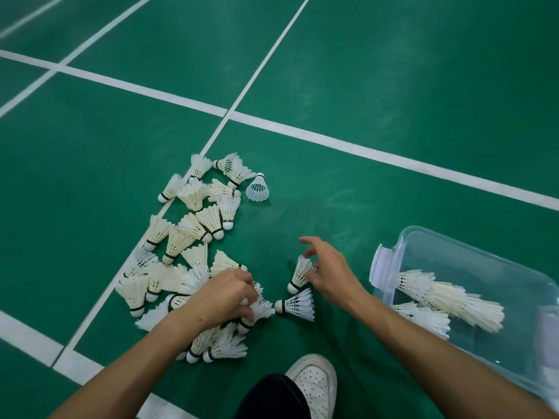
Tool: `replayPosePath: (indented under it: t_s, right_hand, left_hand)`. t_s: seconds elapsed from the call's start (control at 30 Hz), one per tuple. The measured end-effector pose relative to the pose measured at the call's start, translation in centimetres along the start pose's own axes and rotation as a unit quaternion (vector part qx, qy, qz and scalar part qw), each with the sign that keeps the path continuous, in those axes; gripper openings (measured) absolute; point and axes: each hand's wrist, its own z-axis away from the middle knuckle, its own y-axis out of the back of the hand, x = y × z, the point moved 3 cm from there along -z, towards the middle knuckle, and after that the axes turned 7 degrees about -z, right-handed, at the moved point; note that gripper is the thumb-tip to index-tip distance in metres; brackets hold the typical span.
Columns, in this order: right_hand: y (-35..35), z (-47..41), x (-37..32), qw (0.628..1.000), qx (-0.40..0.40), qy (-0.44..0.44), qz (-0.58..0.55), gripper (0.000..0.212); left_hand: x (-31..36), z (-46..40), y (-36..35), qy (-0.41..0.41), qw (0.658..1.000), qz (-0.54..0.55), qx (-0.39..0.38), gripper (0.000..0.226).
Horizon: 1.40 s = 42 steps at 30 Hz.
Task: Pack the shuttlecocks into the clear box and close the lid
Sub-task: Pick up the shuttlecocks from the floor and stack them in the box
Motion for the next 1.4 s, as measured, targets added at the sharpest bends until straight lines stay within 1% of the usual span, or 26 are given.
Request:
replayPosePath:
  t_s: [0.1, 0.17, 0.27, 0.4, 0.43, 0.5, 0.6, 0.7, 0.87, 0.97, 1.03, 1.17, 1.27, 1.33, 1.4]
  right_hand:
    - [1.0, 0.5, -0.7, 0.999, 0.021, 0.023, -0.020, 0.074]
    - [2.3, 1.2, -1.7, 0.997, 0.047, 0.049, -0.033, 0.073]
    - [5.6, 2.8, -3.0, 0.990, 0.103, 0.079, -0.062, 0.071]
    - [11.6, 6.0, -3.4, 0.968, 0.198, 0.095, -0.121, 0.074]
    - [13.2, 7.1, -3.1, 0.961, 0.218, 0.092, -0.141, 0.074]
    - [16.5, 9.4, -1.9, 0.949, 0.255, 0.080, -0.168, 0.074]
    - [20.7, 12.9, 1.1, 0.938, 0.304, 0.051, -0.160, 0.072]
    - [22.7, 16.1, 4.8, 0.930, 0.331, 0.009, -0.161, 0.069]
    - [21.9, 18.4, 9.4, 0.938, 0.310, -0.032, -0.154, 0.061]
    - [20.1, 18.1, 10.5, 0.948, 0.280, -0.038, -0.146, 0.058]
    - [18.5, 17.2, 10.5, 0.958, 0.252, -0.037, -0.130, 0.058]
    - [15.7, 14.3, 9.9, 0.978, 0.197, -0.025, -0.072, 0.057]
    - [14.5, 12.7, 10.0, 0.985, 0.168, -0.028, -0.019, 0.056]
    - [14.1, 12.0, 10.4, 0.987, 0.156, -0.037, -0.006, 0.055]
    - [13.7, 11.5, 10.9, 0.988, 0.146, -0.053, -0.014, 0.058]
  left_hand:
    - [-0.1, -0.1, 0.1, 0.017, 1.000, 0.012, 0.013, 0.029]
    - [-0.5, -0.2, 0.4, 0.024, 0.998, 0.050, 0.032, 0.032]
    - [-0.4, -0.5, 1.9, 0.034, 0.986, 0.141, 0.083, 0.038]
    - [1.5, -1.4, 5.0, 0.039, 0.971, 0.176, 0.156, 0.042]
    - [2.2, -1.8, 5.9, 0.042, 0.967, 0.184, 0.168, 0.043]
    - [4.2, -2.5, 7.7, 0.043, 0.958, 0.208, 0.192, 0.035]
    - [8.0, -3.8, 10.3, 0.026, 0.942, 0.238, 0.236, 0.024]
    - [11.6, -5.4, 12.1, 0.009, 0.931, 0.265, 0.253, 0.021]
    - [16.3, -7.0, 14.3, -0.042, 0.930, 0.267, 0.250, 0.026]
    - [17.6, -7.5, 15.0, -0.067, 0.926, 0.256, 0.269, 0.032]
    - [18.2, -7.8, 15.2, -0.066, 0.924, 0.243, 0.286, 0.032]
    - [18.9, -8.5, 15.0, -0.054, 0.925, 0.221, 0.304, 0.024]
    - [19.1, -9.2, 14.6, -0.042, 0.925, 0.231, 0.299, 0.021]
    - [19.3, -9.5, 14.5, -0.044, 0.924, 0.234, 0.297, 0.017]
    - [19.6, -9.6, 14.4, -0.053, 0.926, 0.234, 0.291, 0.018]
